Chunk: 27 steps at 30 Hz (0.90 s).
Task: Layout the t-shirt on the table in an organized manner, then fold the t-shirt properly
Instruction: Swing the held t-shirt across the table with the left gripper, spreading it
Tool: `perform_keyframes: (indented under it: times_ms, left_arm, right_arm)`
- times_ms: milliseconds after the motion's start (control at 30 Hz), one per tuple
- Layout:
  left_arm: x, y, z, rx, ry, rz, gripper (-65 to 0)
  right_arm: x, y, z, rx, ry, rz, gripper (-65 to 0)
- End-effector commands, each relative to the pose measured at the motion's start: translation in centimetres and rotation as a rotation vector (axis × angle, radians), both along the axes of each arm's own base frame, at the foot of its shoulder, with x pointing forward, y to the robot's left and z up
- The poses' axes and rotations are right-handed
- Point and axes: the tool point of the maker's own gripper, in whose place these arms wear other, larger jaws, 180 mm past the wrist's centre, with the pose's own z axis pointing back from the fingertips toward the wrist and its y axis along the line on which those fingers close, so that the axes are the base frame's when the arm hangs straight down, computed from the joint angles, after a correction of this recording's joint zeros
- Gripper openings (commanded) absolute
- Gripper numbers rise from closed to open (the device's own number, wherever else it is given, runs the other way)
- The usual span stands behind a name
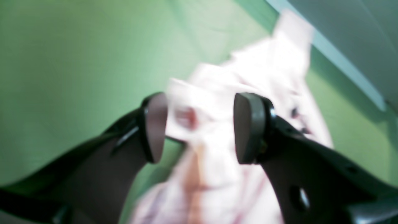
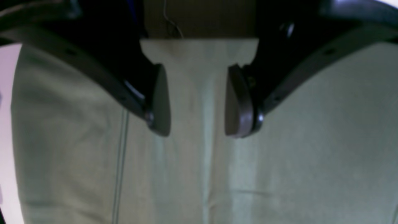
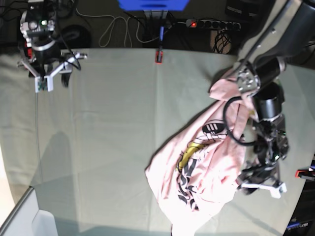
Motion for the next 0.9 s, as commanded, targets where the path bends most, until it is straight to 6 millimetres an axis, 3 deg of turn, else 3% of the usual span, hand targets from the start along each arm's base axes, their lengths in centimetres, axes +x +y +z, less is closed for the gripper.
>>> perform_keyframes:
  times_ms: [0, 167, 267, 467, 533, 600, 633, 667, 733, 867]
  left_arm:
    - [0.9, 0.0, 1.5, 0.006, -0.044, -0.005, -32.0]
    - [-0.1, -0.6, -0.2, -0.002, -0.009, -0.012, -32.0]
    - [-0.4, -3.5, -2.1, -0.004, 0.04, -0.083, -32.0]
    - [-0.5, -4.9, -2.8, 0.008, 0.062, -0.127, -32.6]
    - [-0.5, -5.0, -2.8, 0.006, 0.06, -0.127, -39.0]
    - [-0.4, -4.9, -2.6, 0.006, 0.054, -0.124, -53.4]
    - [-0.2, -5.0, -2.4, -0.001, 0.048, -0.122, -63.2]
    - [-0.1, -5.0, -2.3, -0.018, 0.044, -0.118, -65.0]
    - [0.5, -4.7, -0.9, -0.042, -0.001, -0.097, -62.9]
    - [2.0, -4.4, 4.7, -0.032, -0.119, -0.105, -64.6]
  right_arm:
    - [0.5, 0.0, 1.0, -0.005, -0.039, 0.009, -35.8]
    - [0.7, 0.1, 1.0, -0.002, -0.042, 0.01, -35.8]
    - [1.2, 0.3, 1.3, 0.0, -0.057, 0.013, -35.8]
    - [1.2, 0.1, 1.3, -0.006, -0.056, 0.013, -35.8]
    - [1.2, 0.0, 1.3, -0.007, -0.056, 0.012, -35.8]
    - [1.2, 0.0, 1.3, -0.008, -0.056, 0.013, -35.8]
    - [1.2, -0.1, 1.3, -0.01, -0.054, 0.014, -35.8]
    - [1.2, -0.3, 1.3, -0.017, -0.054, 0.018, -35.8]
    - [1.2, -0.3, 1.3, -0.019, -0.051, 0.019, -35.8]
    - [1.1, -0.5, 1.1, -0.024, -0.045, 0.021, -35.8]
